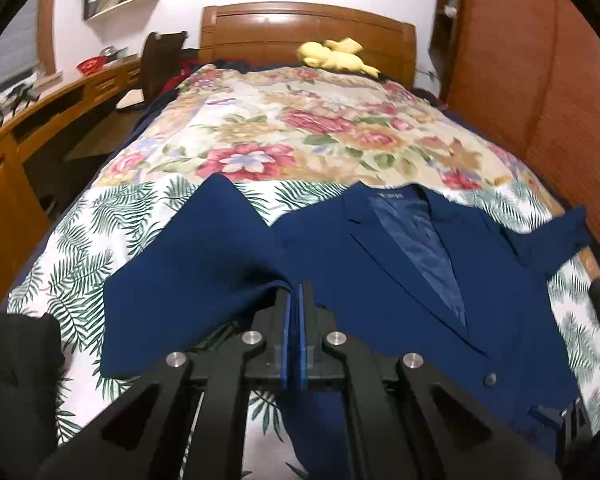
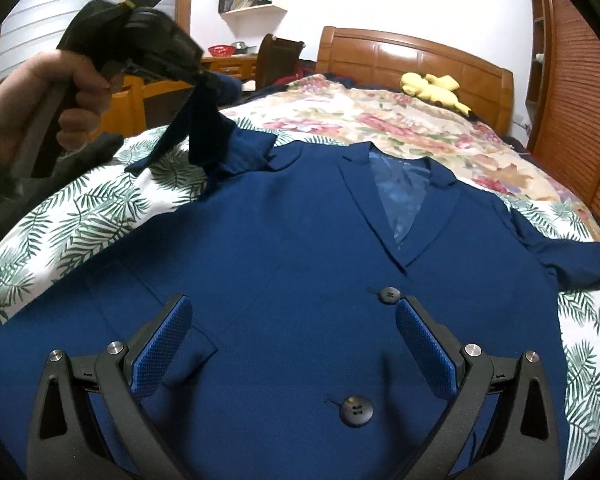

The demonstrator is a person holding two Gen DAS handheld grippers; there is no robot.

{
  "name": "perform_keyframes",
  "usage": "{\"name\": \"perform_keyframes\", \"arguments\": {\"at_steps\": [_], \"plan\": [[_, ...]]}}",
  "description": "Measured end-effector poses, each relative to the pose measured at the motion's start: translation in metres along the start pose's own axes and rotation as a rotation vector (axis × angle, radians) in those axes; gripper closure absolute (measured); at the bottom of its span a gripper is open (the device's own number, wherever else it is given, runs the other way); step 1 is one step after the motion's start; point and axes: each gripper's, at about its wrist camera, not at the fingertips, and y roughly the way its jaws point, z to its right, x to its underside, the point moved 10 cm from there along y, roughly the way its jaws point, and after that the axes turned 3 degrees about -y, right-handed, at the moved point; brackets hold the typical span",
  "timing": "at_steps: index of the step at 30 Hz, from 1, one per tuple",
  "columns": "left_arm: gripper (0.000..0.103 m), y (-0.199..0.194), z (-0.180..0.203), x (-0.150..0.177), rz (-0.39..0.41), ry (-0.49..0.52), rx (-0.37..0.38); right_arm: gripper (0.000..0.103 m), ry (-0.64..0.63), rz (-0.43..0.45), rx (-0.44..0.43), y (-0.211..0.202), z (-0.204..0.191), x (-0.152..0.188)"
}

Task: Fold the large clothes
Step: 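Lift the held sleeve with the left gripper and fold it across the jacket body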

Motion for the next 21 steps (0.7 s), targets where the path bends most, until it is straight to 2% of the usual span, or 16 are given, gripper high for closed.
{"name": "perform_keyframes", "arguments": {"at_steps": [5, 9, 12, 14, 18, 21], "plan": [[0.101, 0.005, -0.003, 0.018, -0.085, 0.032, 0.019, 0.0, -0.012, 0.004, 0.004, -0.001, -0.001, 0.001], [0.096, -0.017, -0.002, 0.019, -0.033, 0.091, -0.015, 0.0, -0.023, -0.001, 0.007, 0.001, -0.003, 0.001], [0.082, -0.036, -0.01, 0.011, 0.011, 0.076, 0.007, 0.0, -0.031, -0.006, 0.012, 0.003, -0.004, 0.002], [0.07, -0.046, -0.025, 0.005, 0.036, 0.059, 0.005, 0.0, -0.036, -0.006, 0.016, 0.004, -0.004, 0.003], [0.066, -0.037, -0.063, 0.007, 0.021, 0.012, -0.022, 0.0, -0.04, -0.008, 0.017, 0.004, -0.004, 0.005], [0.065, -0.016, -0.104, 0.022, -0.017, -0.042, -0.068, 0.0, -0.039, -0.015, 0.017, 0.006, -0.006, 0.006]]}}
